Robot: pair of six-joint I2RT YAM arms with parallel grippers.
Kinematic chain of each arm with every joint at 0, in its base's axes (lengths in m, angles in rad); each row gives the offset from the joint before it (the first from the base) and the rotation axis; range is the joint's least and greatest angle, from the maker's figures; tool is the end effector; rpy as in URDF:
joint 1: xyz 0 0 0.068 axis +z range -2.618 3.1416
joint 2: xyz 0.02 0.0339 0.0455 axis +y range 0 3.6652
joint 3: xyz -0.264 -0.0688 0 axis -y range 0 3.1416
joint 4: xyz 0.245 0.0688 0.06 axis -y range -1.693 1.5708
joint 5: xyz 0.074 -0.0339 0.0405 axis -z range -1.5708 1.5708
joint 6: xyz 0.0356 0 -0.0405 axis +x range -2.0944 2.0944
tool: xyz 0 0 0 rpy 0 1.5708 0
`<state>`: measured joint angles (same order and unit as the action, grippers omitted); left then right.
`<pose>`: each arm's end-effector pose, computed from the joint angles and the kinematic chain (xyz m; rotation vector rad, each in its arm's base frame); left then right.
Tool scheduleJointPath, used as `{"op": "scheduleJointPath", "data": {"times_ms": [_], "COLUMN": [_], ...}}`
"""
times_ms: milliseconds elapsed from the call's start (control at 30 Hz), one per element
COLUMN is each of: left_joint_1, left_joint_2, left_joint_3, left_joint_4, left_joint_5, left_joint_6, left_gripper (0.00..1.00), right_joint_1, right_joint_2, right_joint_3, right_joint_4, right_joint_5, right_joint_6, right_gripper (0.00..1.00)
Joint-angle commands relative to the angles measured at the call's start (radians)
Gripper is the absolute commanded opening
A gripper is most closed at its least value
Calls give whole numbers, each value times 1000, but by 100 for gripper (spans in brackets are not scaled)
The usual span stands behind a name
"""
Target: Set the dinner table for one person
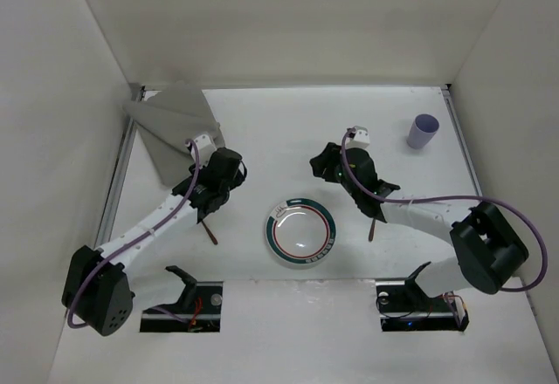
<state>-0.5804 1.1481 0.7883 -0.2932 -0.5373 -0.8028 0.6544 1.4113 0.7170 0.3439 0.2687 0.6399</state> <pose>0.2150 -0.1192 0.2606 -0.5189 2.0633 -0.2173 0.2489 0.1791 0.2263 0.1700 1.9491 0.6111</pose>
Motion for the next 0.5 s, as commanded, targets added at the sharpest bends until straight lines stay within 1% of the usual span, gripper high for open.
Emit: {"op": "scheduleJointPath", "data": {"times_ms": [0,100,200,267,367,467], "left_joint_1": [29,76,148,196,266,383], "left_joint_2": [-1,-1,18,48,81,130], "left_joint_3": [57,78,101,132,169,201], "left_joint_4": [19,41,78,94,141,179], "left_joint_5": [11,7,-7,-7,-3,29], "left_joint_6": [40,66,54,51,63,45], "left_gripper": [53,53,52,53,55,57], "right_joint_1": [-2,-2,-3,-6,-9,-12], "right_joint_2": [14,12,18,21,15,24], "right_joint_3": [6,4,6,6,-4,-4], "right_joint_4": [21,23,20,18,30,35], "right_joint_5": [11,-17,-31,-36,-52,-69], "right_joint_6": [-20,-11,-11,-8,-2,3], "right_gripper": [53,29,10,6,5,5]}}
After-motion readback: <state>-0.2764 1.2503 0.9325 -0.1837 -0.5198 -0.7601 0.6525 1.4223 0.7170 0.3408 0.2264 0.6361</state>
